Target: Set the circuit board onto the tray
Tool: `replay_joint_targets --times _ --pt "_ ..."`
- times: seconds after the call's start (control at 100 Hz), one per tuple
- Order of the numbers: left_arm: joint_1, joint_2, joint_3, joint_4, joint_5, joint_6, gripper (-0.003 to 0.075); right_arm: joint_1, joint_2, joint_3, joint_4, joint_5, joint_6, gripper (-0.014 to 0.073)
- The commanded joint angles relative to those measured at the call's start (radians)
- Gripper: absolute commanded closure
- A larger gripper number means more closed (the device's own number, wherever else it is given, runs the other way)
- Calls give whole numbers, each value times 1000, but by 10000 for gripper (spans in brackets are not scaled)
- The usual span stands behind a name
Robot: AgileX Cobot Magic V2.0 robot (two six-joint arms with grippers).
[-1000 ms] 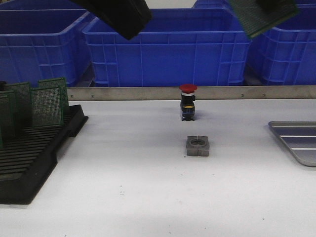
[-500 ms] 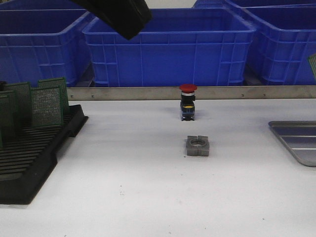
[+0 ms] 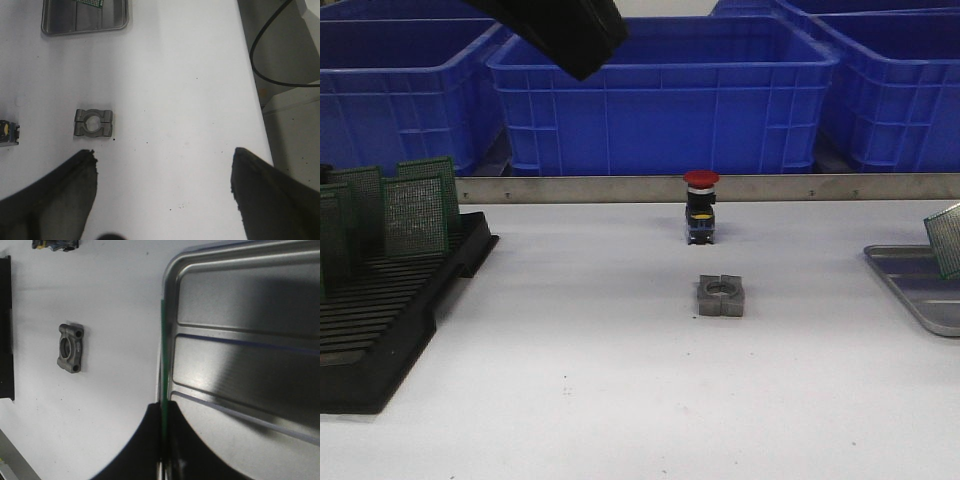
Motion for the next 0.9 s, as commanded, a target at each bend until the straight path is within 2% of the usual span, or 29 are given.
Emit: replay_joint_targets --times 0.0,0.47,0.56,0.89 --pt "-10 -42 -24 -59 30 -2 195 -6 -33 -30 55 27 -4 662" --pt "-10 -42 -24 -59 32 -2 195 -6 6 -30 55 27 29 646" --pt "-10 -42 -24 -59 32 -2 195 -6 6 -30 55 27 30 584" --pt "-10 -42 -24 -59 32 -2 195 -6 6 -30 55 26 40 238"
